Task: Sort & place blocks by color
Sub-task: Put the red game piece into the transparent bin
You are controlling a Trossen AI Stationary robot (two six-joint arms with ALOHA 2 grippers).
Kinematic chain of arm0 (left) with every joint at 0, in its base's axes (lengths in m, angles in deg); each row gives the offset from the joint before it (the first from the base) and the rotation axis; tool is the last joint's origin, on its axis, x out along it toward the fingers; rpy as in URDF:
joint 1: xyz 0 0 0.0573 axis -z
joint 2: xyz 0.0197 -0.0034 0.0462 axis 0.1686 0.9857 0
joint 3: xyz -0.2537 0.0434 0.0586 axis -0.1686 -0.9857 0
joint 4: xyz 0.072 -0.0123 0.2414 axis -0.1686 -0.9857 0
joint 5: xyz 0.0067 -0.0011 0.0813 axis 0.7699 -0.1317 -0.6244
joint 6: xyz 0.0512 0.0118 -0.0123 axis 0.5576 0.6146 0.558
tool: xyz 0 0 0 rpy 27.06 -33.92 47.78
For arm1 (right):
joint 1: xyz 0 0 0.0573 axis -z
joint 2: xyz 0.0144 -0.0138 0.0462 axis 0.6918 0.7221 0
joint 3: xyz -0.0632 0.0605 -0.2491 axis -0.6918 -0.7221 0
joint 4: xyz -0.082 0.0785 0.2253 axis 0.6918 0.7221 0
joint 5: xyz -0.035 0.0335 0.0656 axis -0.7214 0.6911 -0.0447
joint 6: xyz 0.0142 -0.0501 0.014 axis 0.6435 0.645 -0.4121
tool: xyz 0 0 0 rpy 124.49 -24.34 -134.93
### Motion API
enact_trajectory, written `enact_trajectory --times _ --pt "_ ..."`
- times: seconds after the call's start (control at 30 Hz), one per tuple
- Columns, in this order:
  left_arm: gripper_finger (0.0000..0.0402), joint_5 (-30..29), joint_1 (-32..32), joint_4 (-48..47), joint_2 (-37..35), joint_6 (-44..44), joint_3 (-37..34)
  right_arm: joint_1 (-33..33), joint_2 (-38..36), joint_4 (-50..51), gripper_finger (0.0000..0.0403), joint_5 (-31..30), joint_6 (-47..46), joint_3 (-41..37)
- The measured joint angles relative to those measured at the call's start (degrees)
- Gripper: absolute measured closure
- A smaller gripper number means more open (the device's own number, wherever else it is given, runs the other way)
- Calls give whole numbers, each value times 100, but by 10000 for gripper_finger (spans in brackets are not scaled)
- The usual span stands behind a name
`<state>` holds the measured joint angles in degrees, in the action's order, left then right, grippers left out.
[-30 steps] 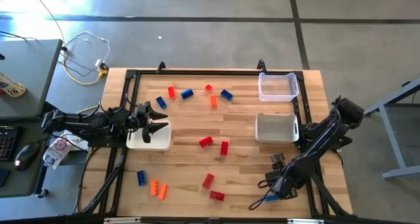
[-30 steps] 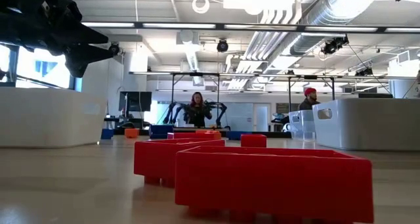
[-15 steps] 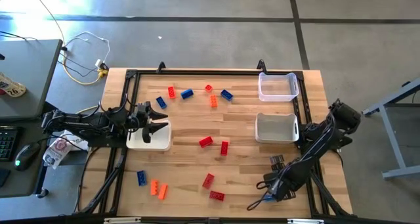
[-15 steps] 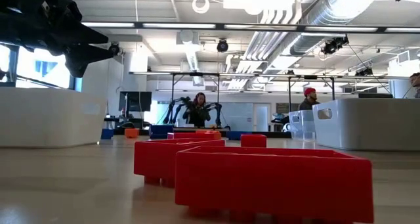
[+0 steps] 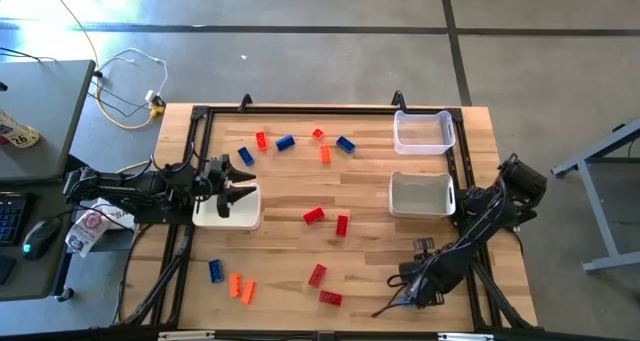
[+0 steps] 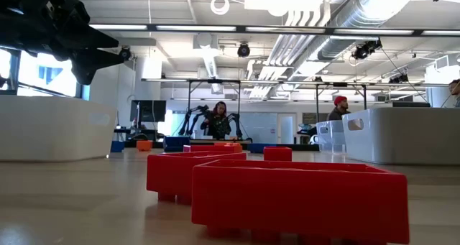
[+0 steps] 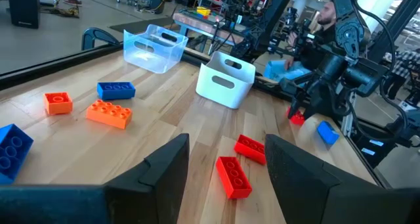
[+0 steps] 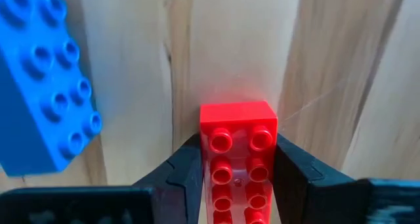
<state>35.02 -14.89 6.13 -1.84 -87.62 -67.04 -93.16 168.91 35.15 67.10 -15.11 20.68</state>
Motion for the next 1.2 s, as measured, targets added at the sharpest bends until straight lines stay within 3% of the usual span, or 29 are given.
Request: enact_trajectory --times 0.1,0.27,0.57,0.9,1.2 --pt "213 -2 -2 0 0 0 0 -2 -103 -16 289 -181 -640 -2" --pt "213 0 -1 0 0 1 0 -2 -377 44 289 -982 -1479 232" --pt "213 -1 -2 -2 -1 2 0 335 -700 696 289 -2689 -1739 731" --pt "213 7 0 -2 0 211 0 1372 -989 1837 289 -3940 -1352 1283" --pt "213 -13 0 0 -1 247 0 2787 -1173 2913 289 -4459 -1000 1742"
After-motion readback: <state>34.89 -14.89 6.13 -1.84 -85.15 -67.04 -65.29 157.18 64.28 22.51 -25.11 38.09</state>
